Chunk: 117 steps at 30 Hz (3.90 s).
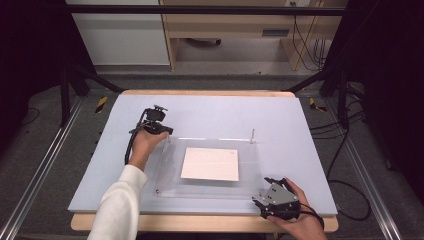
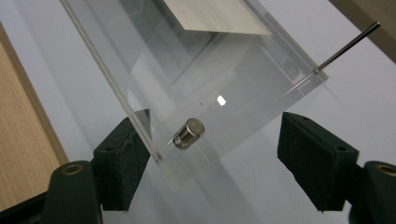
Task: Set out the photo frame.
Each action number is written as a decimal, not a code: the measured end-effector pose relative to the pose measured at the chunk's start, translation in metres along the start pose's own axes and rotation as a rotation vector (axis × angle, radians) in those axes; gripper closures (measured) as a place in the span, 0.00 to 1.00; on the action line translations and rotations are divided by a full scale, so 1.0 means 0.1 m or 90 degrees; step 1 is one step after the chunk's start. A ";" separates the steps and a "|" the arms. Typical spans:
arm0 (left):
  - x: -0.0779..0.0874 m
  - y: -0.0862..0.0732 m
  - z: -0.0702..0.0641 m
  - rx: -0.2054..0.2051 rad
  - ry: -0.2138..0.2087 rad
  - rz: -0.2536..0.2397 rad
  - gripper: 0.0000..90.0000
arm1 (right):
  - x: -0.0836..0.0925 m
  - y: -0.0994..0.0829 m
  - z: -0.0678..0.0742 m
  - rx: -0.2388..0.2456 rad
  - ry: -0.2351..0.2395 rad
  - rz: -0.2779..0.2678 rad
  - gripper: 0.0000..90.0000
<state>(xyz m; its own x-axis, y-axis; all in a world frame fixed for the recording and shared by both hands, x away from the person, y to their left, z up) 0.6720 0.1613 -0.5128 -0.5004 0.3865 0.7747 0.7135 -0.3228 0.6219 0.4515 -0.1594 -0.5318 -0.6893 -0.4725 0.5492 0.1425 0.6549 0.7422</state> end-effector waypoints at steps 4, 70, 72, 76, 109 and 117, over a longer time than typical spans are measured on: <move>-0.01 0.01 0.00 0.005 -0.001 -0.006 0.94 | 0.01 0.07 -0.02 0.021 -0.016 -0.021 0.33; 1.82 -0.30 -0.14 -0.155 -0.032 -0.349 0.15 | 0.27 0.88 -0.57 -0.108 0.030 -0.062 0.62; 1.83 -0.30 -0.13 -0.153 -0.034 -0.352 0.15 | 0.27 0.89 -0.58 -0.109 0.030 -0.060 0.62; 1.85 -0.31 -0.10 -0.152 -0.029 -0.352 0.15 | 0.27 0.92 -0.61 -0.113 0.032 -0.060 0.63; 1.83 -0.44 -0.21 -0.246 -0.039 -0.289 0.16 | 0.24 1.14 -0.89 -0.132 0.030 -0.062 0.62; 1.83 -0.46 -0.31 -0.267 -0.053 -0.276 0.17 | 0.23 1.18 -0.94 -0.136 0.029 -0.059 0.62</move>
<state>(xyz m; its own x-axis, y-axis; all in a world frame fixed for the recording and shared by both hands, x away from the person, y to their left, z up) 0.5325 0.2202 -0.3960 -0.6499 0.6195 0.4404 0.1911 -0.4276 0.8835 0.5197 -0.1486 -0.3956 -0.6739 -0.5548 0.4879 0.2302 0.4698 0.8522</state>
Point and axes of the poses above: each handheld gripper's, and its own axes: x roughly backward along the jaws, y roughly out of its top, z roughly to its left, the point moved 10 cm from there along -x, roughly forward along the jaws, and after that the axes turned 3 degrees about -z, right-handed, at the moved point
